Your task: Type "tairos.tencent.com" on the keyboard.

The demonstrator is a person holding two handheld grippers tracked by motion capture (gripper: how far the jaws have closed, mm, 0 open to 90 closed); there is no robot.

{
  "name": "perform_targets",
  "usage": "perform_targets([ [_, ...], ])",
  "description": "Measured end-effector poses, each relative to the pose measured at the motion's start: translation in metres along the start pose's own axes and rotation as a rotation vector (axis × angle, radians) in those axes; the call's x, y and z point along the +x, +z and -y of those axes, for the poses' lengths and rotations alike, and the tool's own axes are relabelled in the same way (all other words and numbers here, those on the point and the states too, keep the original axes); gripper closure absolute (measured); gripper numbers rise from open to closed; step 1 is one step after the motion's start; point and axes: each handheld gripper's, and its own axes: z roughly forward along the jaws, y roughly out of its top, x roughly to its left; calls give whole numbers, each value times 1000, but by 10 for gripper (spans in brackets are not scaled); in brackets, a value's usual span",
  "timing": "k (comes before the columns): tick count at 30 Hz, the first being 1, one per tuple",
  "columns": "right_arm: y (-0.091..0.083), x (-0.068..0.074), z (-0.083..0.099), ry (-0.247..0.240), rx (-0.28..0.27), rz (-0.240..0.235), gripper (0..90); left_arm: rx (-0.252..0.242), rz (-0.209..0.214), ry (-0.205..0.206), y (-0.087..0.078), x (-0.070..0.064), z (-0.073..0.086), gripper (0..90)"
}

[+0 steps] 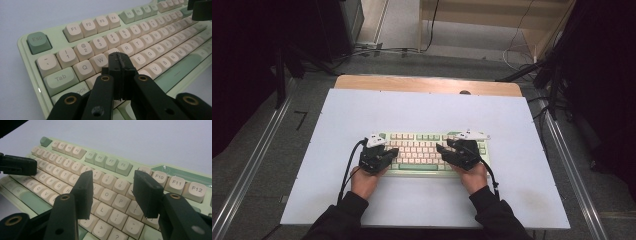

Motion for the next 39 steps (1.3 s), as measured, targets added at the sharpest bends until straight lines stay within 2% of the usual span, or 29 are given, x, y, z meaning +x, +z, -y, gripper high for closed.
perform_targets([
  [14,0,0,0,-1,4,-2,472,8,-14,11,2,-1,1,900],
  [20,1,1,0,-2,7,-3,469,13,-5,10,3,-2,2,900],
  [26,0,0,0,-1,4,-2,476,-30,5,-5,-2,-1,0,900],
  [29,0,0,0,0,2,-4,525,-51,7,-15,-4,0,0,898],
  [32,-2,1,1,1,-4,-2,617,-58,21,-27,-4,1,-1,766],
  [35,-3,1,1,3,-12,-7,730,-66,21,-33,-5,1,-1,750],
  [39,-4,2,2,-4,-7,-8,841,-69,19,-39,-5,2,-1,684],
])
